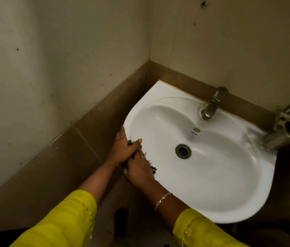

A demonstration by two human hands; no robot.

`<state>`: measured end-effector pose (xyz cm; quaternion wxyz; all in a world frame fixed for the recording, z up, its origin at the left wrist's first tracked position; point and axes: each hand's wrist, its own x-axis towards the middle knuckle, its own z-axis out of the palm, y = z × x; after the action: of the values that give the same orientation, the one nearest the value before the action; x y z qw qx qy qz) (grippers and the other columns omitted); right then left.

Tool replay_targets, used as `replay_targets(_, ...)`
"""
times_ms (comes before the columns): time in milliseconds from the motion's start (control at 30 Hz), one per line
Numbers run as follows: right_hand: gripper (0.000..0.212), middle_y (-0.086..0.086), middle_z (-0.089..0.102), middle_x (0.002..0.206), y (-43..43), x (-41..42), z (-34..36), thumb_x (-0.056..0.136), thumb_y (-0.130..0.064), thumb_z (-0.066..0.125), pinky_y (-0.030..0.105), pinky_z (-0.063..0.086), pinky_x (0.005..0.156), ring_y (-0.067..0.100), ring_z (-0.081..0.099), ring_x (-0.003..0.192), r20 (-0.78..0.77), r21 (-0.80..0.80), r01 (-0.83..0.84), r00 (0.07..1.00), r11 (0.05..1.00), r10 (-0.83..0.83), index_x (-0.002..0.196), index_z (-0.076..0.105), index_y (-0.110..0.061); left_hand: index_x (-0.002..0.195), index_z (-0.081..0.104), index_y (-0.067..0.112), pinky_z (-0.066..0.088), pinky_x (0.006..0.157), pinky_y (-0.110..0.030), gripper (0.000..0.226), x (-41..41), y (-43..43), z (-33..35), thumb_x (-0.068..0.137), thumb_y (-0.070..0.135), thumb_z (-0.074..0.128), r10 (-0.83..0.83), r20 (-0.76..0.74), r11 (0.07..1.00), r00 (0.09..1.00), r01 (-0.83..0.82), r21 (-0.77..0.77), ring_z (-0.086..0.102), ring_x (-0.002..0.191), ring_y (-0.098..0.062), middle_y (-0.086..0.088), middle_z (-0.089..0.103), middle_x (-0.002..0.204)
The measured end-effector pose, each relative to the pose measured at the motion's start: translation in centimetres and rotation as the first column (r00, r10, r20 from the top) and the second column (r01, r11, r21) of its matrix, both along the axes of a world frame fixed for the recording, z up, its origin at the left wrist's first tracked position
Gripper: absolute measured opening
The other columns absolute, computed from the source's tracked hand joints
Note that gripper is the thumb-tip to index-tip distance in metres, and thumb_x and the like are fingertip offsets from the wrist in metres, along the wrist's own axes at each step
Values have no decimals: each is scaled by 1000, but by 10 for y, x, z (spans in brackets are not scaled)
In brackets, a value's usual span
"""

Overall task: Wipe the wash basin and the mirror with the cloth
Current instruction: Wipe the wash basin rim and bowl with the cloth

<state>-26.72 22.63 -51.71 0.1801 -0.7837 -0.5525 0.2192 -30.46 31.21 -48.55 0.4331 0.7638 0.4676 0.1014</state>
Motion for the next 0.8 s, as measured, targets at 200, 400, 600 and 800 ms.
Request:
replay_targets(200,53,28,41,137,-38,0,1,77,-19,53,52,50,87,48,43,122,54,7,-96,994,995,95,129,47,-8,145,0,7,4,113,-39,82,4,-24,-4,88,50,41,-19,-72,996,997,25,91,-13,140,-28,-19,-12,152)
replay_targets(400,58,25,47,132,-75,6,4,75,-16,57,44,56,70,43,57,102,128,66,-167,979,984,158,129,36,-20,143,17,8,-9,111,-45,80,4,-39,-11,86,63,25,-136,-214,923,967,202,326,-22,137,-28,-20,-11,152)
replay_targets(600,74,14,61,121,-108,13,8,61,-19,78,28,55,57,26,67,83,307,57,-211,934,976,184,127,47,-27,125,50,10,2,113,-40,100,6,-48,-16,70,79,3,-320,-217,825,922,384,414,12,140,-23,-15,25,149)
replay_targets(800,86,7,62,122,-145,31,5,60,-22,80,27,56,58,23,68,82,390,71,-236,901,969,191,134,36,-22,109,62,8,23,106,-46,80,4,-54,-28,75,68,20,-330,-397,714,857,501,488,37,131,-26,-17,47,136)
